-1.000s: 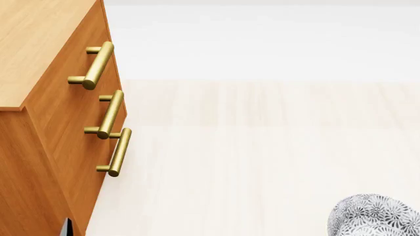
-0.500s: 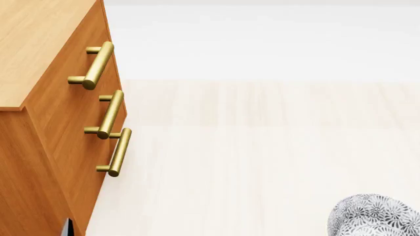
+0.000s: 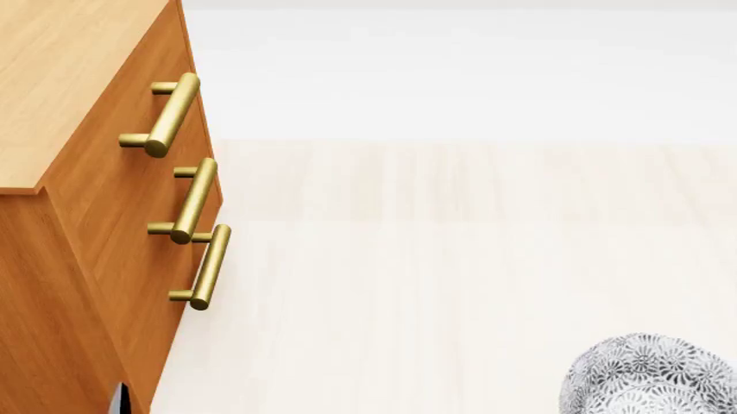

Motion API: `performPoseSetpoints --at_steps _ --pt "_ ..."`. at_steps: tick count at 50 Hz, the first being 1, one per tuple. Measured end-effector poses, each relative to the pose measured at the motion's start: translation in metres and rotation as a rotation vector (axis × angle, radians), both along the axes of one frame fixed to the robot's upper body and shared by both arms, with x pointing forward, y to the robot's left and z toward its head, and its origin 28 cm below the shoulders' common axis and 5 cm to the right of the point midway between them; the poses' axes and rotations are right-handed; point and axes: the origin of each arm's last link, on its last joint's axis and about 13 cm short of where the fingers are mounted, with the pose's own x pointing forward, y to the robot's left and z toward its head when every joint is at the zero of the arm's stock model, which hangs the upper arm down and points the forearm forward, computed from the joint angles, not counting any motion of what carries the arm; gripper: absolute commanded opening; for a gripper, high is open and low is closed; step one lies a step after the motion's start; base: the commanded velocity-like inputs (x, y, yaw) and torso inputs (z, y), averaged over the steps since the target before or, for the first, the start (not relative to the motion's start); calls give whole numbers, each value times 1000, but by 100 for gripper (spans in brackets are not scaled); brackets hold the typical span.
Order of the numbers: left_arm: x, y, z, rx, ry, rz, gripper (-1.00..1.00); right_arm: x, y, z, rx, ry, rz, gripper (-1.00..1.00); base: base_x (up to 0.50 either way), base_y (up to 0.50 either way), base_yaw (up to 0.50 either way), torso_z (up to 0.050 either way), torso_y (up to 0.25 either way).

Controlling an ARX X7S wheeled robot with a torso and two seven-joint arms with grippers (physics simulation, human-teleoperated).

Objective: Put the bowl on top of the cabinet.

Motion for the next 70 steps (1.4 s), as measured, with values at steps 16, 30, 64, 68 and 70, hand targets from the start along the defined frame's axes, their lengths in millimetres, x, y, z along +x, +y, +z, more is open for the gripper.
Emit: performPoseSetpoints --at_steps 16,30,64,68,70 --pt "0 0 0 -1 -1 0 100 -3 0 -1 7 10 -21 -100 0 0 0 0 0" --pt "0 0 0 -2 0 -1 100 -11 7 12 -67 -113 55 -100 0 0 0 0 0" --pt "1 -1 -1 -17 3 -9 100 -28 18 67 -370 -368 156 -100 0 0 0 0 0" --pt "2 -2 -1 -16 3 -13 100 -29 18 76 -412 -393 157 -100 0 0 0 0 0" --pt "2 -2 -1 -17 4 -14 100 -28 18 80 -429 -405 156 -100 0 0 0 0 0"
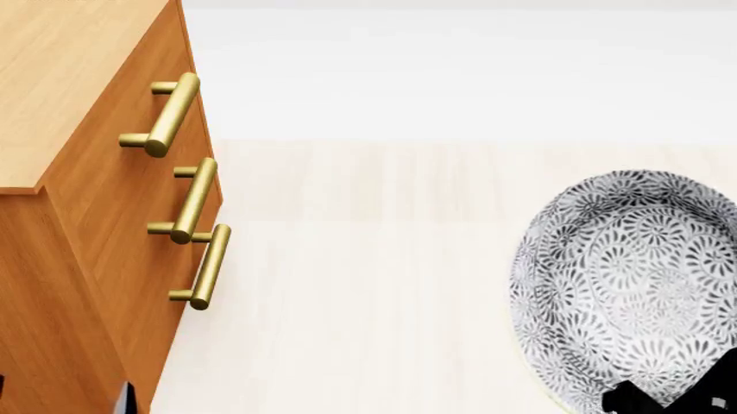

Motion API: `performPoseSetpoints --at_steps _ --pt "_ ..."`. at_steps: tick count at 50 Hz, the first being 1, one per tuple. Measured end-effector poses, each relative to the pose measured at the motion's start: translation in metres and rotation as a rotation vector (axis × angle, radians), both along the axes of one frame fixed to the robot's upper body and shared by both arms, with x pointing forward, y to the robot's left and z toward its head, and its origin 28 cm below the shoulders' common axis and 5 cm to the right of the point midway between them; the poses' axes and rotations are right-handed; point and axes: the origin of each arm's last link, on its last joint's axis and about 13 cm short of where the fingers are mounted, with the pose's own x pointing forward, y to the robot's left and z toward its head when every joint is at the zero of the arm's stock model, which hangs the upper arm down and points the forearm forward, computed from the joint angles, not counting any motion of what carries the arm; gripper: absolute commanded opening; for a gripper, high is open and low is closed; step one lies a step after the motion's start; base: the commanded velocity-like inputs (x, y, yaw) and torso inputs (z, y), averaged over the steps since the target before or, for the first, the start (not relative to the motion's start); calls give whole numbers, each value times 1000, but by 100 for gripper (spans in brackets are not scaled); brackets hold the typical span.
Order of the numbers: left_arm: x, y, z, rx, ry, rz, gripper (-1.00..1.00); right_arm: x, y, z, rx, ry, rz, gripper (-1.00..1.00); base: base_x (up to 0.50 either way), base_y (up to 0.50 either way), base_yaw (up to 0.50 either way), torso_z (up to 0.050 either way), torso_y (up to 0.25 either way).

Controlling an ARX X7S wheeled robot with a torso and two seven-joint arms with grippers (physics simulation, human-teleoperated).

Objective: Put the bowl on top of the cabinet.

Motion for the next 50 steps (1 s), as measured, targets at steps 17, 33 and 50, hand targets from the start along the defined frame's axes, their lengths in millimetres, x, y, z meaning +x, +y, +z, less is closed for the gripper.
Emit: performPoseSetpoints --at_steps 17,33,50 --pt "2 -1 -1 -4 9 -8 100 5 -4 42 -168 -101 -36 -100 0 0 0 0 0" --pt "3 0 -2 -8 13 -8 100 26 -1 69 -314 -127 -57 -100 0 0 0 0 1" --pt "3 1 -2 -9 12 -1 100 57 3 97 -473 -141 -109 -100 0 0 0 0 1"
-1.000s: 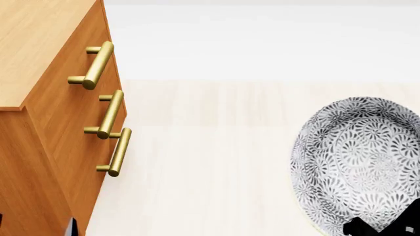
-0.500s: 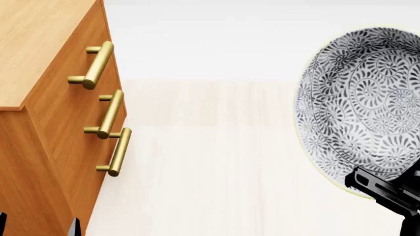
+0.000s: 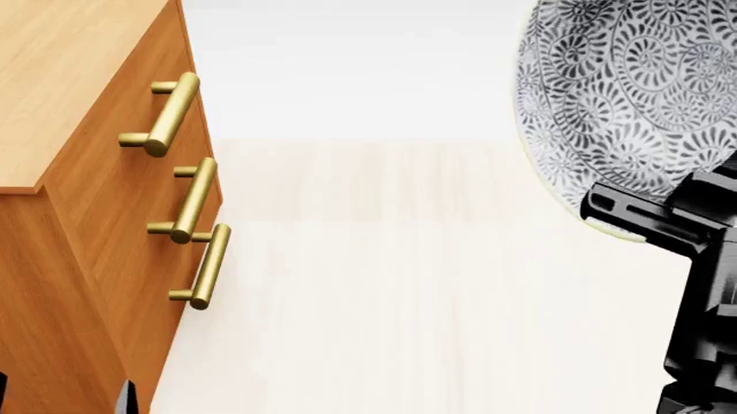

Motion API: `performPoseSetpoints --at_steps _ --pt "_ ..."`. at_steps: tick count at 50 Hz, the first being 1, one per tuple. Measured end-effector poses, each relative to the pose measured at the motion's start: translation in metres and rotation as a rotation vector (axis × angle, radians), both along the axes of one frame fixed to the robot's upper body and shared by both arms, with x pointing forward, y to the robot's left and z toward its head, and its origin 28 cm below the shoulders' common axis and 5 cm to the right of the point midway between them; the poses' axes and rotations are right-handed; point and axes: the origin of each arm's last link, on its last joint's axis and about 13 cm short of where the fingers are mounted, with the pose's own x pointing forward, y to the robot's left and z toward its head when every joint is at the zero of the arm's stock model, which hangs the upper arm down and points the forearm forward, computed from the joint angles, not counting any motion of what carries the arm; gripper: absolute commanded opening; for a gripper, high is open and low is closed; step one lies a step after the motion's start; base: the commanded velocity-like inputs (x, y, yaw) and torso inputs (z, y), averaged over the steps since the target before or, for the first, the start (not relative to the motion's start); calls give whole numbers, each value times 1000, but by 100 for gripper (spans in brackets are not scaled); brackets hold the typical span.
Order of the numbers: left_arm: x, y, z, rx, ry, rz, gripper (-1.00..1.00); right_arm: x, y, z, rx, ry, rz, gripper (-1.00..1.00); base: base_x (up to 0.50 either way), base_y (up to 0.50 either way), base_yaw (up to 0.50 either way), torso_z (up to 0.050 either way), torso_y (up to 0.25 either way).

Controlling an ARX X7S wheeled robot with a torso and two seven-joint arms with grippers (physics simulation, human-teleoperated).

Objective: Put the bowl on top of the cabinet.

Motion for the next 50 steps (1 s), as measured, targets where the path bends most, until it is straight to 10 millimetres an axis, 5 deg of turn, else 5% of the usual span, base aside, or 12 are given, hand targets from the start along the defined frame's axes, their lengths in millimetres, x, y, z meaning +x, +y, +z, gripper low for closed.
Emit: performPoseSetpoints --at_steps 28,50 --pt "1 0 -1 -1 7 -1 100 72 -2 35 -227 44 -127 -100 0 0 0 0 0" --pt "2 0 -2 -3 11 -1 100 97 -3 54 -339 43 -6 -100 0 0 0 0 0"
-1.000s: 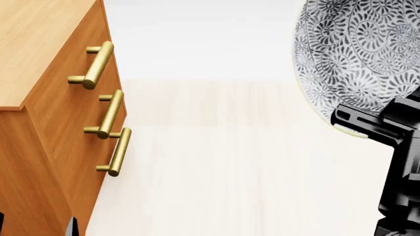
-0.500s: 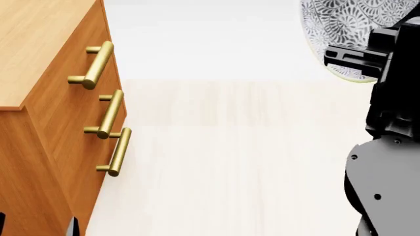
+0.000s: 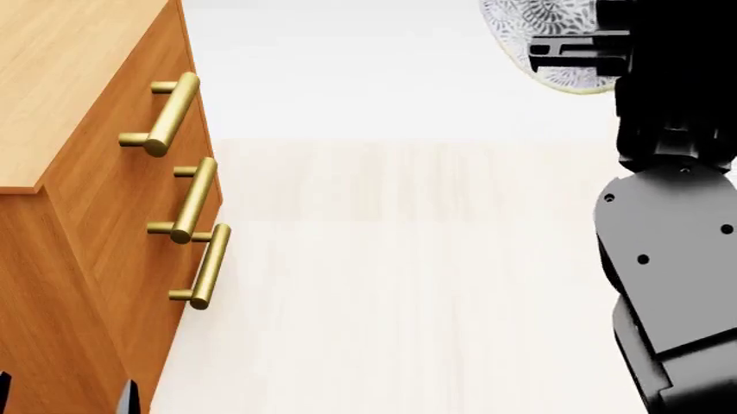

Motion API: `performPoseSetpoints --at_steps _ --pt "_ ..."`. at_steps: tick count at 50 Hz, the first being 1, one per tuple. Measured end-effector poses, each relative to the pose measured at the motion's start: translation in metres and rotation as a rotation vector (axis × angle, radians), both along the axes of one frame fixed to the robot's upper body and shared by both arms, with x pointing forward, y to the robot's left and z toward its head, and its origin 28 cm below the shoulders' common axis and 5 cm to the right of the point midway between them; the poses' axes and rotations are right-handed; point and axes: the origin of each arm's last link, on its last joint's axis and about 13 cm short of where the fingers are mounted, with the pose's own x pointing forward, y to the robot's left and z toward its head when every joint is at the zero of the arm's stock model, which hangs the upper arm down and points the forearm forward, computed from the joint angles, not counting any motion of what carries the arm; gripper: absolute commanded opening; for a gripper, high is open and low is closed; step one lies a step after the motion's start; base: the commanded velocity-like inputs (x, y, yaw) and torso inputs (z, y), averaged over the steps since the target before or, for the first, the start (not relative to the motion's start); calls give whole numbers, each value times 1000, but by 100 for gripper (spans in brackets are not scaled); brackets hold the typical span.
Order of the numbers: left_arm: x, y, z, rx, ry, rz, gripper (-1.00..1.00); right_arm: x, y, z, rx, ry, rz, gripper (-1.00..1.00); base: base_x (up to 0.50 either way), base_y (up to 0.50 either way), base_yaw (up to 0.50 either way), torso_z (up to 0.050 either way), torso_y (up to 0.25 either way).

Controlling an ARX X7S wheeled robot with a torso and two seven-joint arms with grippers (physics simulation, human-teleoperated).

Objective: Put the bowl on top of the cabinet.

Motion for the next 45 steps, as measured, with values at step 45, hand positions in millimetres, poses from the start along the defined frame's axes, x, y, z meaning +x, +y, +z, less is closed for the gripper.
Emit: performPoseSetpoints --at_steps 45 --pt "1 0 -1 0 7 -1 100 -11 -6 -2 -36 53 544 -100 0 0 0 0 0"
